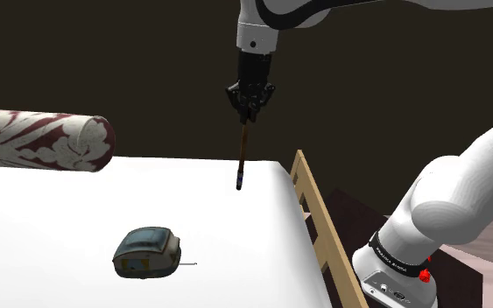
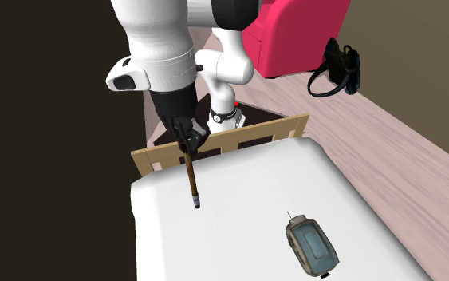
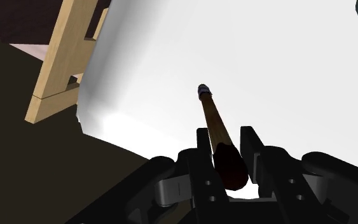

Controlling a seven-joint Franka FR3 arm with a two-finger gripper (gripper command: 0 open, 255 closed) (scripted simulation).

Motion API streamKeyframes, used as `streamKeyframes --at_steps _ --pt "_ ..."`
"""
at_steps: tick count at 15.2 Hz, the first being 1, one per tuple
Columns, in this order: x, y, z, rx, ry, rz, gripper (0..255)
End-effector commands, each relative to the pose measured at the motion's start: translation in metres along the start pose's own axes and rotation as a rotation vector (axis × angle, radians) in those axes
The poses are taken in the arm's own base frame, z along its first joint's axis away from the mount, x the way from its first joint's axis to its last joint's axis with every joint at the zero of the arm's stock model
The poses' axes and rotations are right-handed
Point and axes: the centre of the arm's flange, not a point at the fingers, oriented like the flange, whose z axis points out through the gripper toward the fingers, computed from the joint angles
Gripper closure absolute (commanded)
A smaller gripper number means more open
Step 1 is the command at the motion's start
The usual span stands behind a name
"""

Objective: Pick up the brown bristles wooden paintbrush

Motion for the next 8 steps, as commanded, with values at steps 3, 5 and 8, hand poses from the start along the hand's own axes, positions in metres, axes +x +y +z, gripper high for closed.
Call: streamKeyframes --at_steps 3,5,8 --pt "-0.001 0.0 -0.015 0.0 -0.001 0.0 255" --pt "-0.001 -0.001 -0.026 0.0 -0.001 0.0 255" --pt "-0.002 -0.001 -0.042 0.0 -0.001 0.0 255"
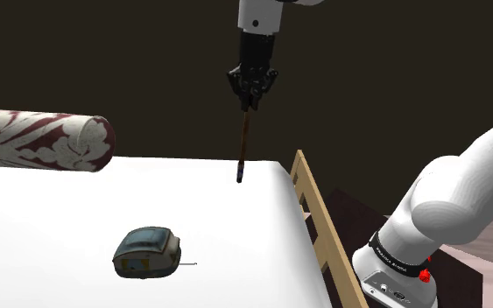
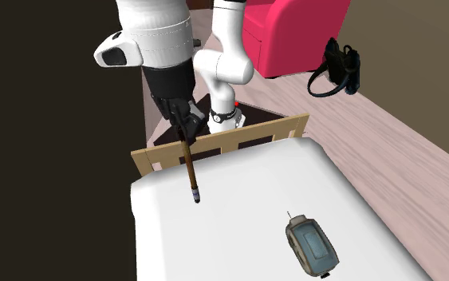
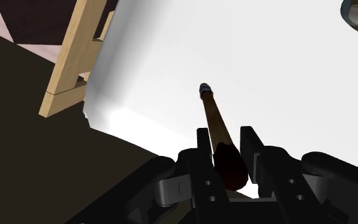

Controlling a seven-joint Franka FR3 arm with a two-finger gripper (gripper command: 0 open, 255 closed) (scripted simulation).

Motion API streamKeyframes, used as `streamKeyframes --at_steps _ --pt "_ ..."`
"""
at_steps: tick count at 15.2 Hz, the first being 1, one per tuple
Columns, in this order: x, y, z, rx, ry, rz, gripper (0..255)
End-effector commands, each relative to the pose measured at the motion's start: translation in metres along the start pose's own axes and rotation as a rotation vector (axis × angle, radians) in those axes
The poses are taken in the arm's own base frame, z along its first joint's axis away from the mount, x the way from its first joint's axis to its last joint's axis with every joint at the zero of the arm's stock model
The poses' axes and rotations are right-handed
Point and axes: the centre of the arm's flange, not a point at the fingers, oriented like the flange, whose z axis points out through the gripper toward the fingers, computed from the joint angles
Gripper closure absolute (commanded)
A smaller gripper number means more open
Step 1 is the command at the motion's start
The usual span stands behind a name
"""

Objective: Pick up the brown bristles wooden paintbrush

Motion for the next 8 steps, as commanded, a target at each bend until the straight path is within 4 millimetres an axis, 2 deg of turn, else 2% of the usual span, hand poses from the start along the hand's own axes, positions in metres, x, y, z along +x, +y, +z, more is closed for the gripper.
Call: streamKeyframes --at_steps 1,8 --pt "0.0 0.0 -0.01 0.0 0.0 0.0 255" --pt "-0.002 -0.001 -0.043 0.0 0.0 0.0 255"
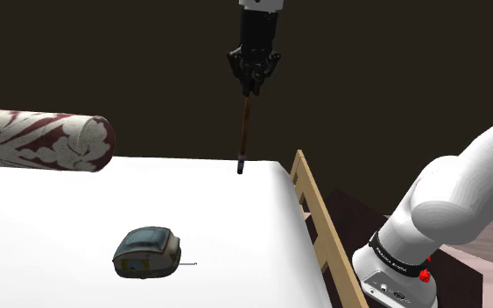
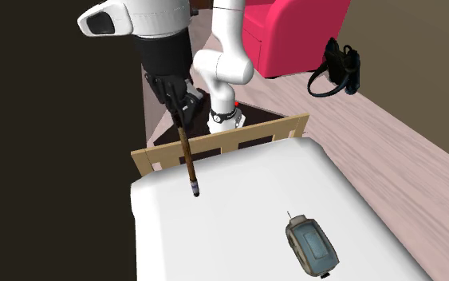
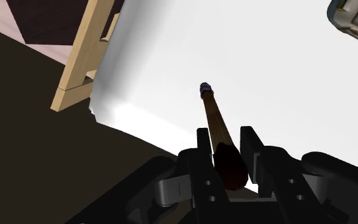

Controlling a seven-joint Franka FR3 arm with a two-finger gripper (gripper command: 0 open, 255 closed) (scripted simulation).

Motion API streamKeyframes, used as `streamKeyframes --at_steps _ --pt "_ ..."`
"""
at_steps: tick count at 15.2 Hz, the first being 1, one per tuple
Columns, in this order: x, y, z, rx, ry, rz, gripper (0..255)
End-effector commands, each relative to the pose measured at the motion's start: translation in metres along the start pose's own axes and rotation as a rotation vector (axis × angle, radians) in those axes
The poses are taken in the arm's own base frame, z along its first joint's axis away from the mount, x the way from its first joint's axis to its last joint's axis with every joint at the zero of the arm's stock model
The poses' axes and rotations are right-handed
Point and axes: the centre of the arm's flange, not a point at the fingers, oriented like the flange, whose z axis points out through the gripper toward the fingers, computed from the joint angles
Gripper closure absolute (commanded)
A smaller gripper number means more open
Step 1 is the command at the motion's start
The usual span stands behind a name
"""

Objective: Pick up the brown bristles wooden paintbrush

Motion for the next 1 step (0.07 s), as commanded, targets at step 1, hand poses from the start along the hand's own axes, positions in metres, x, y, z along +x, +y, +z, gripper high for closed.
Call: streamKeyframes --at_steps 1 --pt "-0.001 0.0003 -0.0036 0.0 0.0 0.0 255"
